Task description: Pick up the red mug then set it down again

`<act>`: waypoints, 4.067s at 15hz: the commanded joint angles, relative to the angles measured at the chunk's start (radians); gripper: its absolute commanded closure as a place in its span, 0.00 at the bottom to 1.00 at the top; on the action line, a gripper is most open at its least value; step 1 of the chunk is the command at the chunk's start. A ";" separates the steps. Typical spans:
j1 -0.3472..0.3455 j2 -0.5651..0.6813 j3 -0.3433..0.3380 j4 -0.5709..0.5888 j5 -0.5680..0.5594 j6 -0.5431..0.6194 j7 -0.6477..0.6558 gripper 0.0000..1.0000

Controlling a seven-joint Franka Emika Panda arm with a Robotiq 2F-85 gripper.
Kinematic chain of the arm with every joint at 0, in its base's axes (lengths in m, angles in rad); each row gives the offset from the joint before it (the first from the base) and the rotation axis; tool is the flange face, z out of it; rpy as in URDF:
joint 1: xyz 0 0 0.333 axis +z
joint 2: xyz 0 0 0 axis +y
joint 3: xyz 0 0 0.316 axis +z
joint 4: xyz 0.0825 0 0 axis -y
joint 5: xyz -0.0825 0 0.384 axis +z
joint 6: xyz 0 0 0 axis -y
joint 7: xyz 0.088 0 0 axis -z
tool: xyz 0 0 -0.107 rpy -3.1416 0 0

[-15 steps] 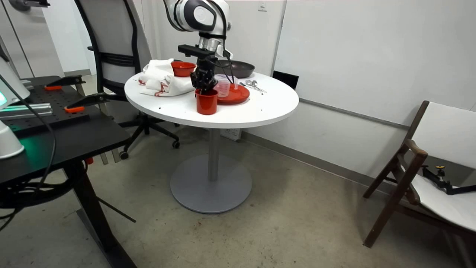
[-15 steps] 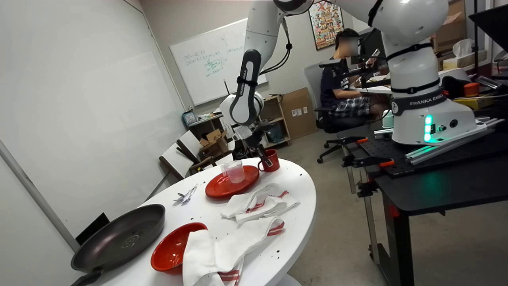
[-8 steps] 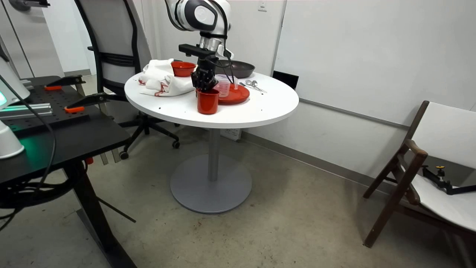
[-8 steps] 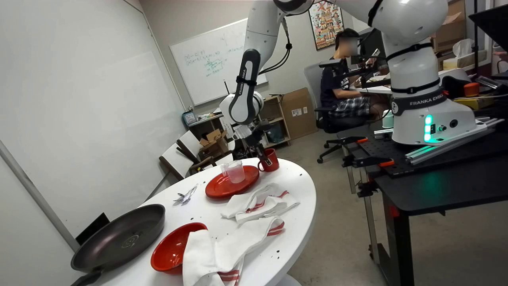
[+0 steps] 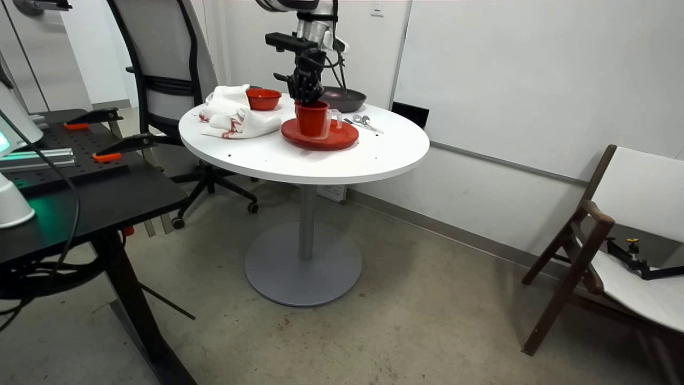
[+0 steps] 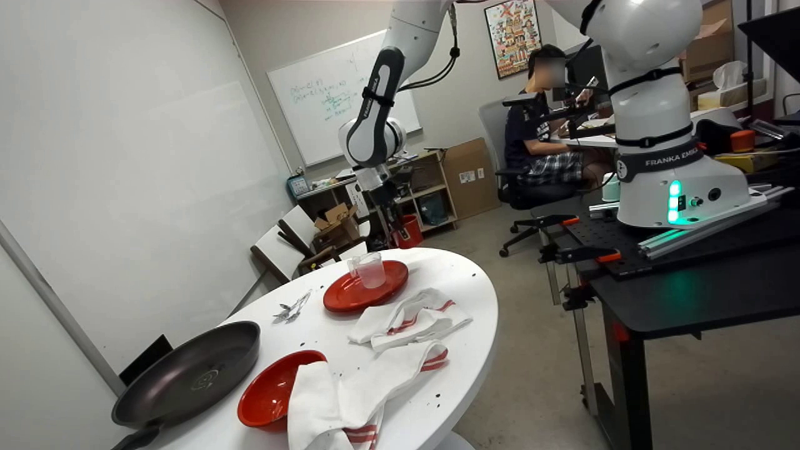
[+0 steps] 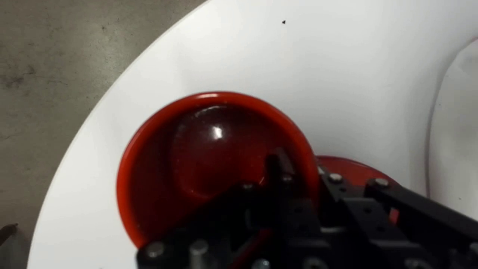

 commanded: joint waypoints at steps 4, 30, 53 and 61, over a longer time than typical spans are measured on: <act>-0.032 -0.189 0.004 -0.056 0.085 -0.063 -0.037 0.98; 0.093 -0.638 -0.023 -0.475 0.156 -0.036 -0.316 0.98; 0.155 -0.396 0.010 -0.631 0.257 0.295 -0.721 0.98; 0.090 -0.219 0.087 -0.517 0.272 0.318 -0.727 0.98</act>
